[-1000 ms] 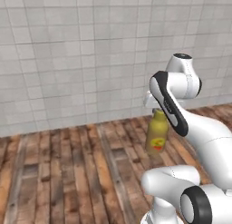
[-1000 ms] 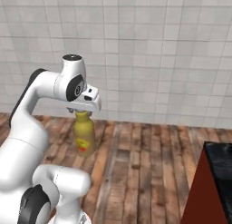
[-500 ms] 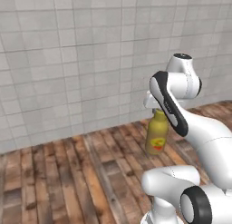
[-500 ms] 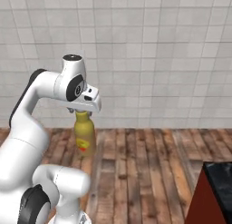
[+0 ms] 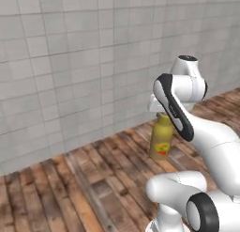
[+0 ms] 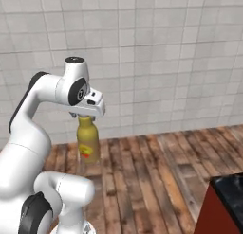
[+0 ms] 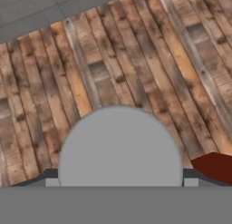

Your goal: There is a wine glass and glass cup on the dining counter. Place the wine bottle next to the wine glass and the juice bottle next to the glass cup.

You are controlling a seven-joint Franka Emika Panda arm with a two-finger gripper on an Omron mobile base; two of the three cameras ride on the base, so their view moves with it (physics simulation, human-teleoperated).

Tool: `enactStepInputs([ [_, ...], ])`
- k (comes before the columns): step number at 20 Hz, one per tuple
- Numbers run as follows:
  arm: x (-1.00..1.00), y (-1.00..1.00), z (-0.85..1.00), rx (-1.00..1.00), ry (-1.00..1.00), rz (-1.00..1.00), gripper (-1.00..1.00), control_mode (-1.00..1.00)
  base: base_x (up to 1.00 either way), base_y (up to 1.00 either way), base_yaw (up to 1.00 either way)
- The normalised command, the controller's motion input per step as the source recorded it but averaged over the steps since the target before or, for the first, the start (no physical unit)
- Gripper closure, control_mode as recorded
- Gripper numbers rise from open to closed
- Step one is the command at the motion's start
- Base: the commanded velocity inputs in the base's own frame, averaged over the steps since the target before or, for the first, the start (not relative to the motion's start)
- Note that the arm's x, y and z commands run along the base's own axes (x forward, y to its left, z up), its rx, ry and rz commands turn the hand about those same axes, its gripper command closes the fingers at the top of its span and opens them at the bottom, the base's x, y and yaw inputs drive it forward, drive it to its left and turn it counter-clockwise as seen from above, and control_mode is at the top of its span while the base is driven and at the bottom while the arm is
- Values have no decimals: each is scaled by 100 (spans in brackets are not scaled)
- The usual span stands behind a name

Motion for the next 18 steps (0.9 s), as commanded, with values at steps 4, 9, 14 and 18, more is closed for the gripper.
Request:
enactStepInputs([
  [4, 0, 0, 0, 0, 0, 0, 100, 100, 47, -16, -41],
  [9, 0, 0, 0, 0, 0, 0, 100, 100, 42, -16, -46],
  [14, 0, 0, 0, 0, 0, 0, 100, 100, 32, -13, -56],
  [18, 0, 0, 0, 0, 0, 0, 100, 100, 34, -10, -56],
])
